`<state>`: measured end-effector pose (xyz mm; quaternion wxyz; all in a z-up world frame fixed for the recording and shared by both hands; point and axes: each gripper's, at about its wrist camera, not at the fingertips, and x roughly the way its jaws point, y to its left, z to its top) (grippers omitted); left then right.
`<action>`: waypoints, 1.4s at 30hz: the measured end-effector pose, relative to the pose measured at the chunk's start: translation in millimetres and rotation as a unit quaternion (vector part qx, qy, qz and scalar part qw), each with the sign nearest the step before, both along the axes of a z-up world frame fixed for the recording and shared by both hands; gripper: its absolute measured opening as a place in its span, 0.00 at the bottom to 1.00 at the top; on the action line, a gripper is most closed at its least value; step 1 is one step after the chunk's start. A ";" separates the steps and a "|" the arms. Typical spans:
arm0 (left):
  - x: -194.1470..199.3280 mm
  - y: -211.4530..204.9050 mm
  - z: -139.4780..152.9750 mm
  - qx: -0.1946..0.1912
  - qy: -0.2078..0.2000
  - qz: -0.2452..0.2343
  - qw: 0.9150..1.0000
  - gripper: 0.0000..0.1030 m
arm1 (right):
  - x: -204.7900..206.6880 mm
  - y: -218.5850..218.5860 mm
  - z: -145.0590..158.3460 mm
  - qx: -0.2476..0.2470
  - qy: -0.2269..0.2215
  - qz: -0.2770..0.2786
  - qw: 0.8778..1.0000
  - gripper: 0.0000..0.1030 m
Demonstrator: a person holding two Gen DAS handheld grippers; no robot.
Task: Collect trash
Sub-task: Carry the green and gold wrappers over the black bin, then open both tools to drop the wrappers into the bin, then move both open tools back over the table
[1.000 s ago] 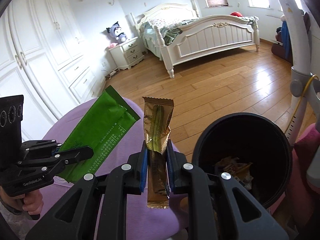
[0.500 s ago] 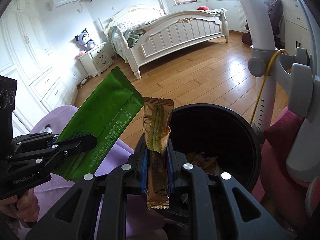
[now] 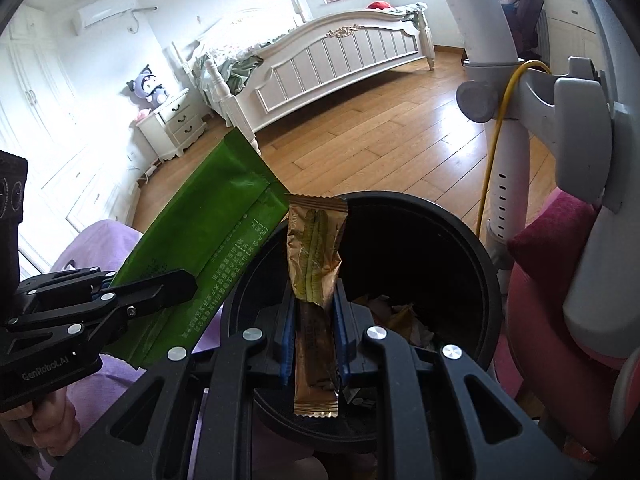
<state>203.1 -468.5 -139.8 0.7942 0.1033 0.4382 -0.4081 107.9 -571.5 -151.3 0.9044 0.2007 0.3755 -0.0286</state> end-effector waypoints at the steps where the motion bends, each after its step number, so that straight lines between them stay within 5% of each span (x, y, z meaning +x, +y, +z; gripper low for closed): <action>1: 0.7 -2.3 -1.1 0.001 0.000 0.000 1.000 0.08 | -1.0 -2.0 -1.3 0.002 0.001 -0.002 1.000 0.18; 14: -0.4 -13.8 -4.0 0.011 -0.003 0.000 1.000 0.09 | 1.1 -18.8 -12.4 0.011 0.015 -0.017 1.000 0.20; 16: -1.6 -13.4 -3.3 0.017 -0.008 -0.001 1.000 0.09 | 1.4 -20.2 -12.6 0.011 0.022 -0.022 0.999 0.34; 17: -2.6 -13.7 -3.1 0.021 -0.011 -0.001 1.000 0.18 | -0.3 -21.7 -12.3 0.014 0.018 -0.027 0.999 0.51; 20: -7.2 -9.9 1.5 0.023 -0.031 0.008 0.999 0.57 | -4.6 -24.3 -9.7 0.022 0.007 -0.035 0.999 0.63; 24: -12.2 -2.6 9.8 0.022 -0.043 0.006 0.999 0.57 | -5.2 -21.9 -6.4 0.022 0.006 -0.036 0.999 0.63; 28: -23.2 9.6 22.5 0.022 -0.074 0.005 0.997 0.76 | -6.8 -13.7 -0.7 0.023 0.001 -0.032 0.999 0.63; 31: -27.5 22.7 31.5 0.017 -0.081 0.010 0.997 0.76 | -4.8 -4.3 3.6 0.021 0.000 -0.022 1.000 0.63; 42: -12.7 129.1 56.1 -0.005 -0.103 0.099 0.990 0.87 | 15.9 74.4 30.1 -0.001 -0.012 0.071 0.997 0.63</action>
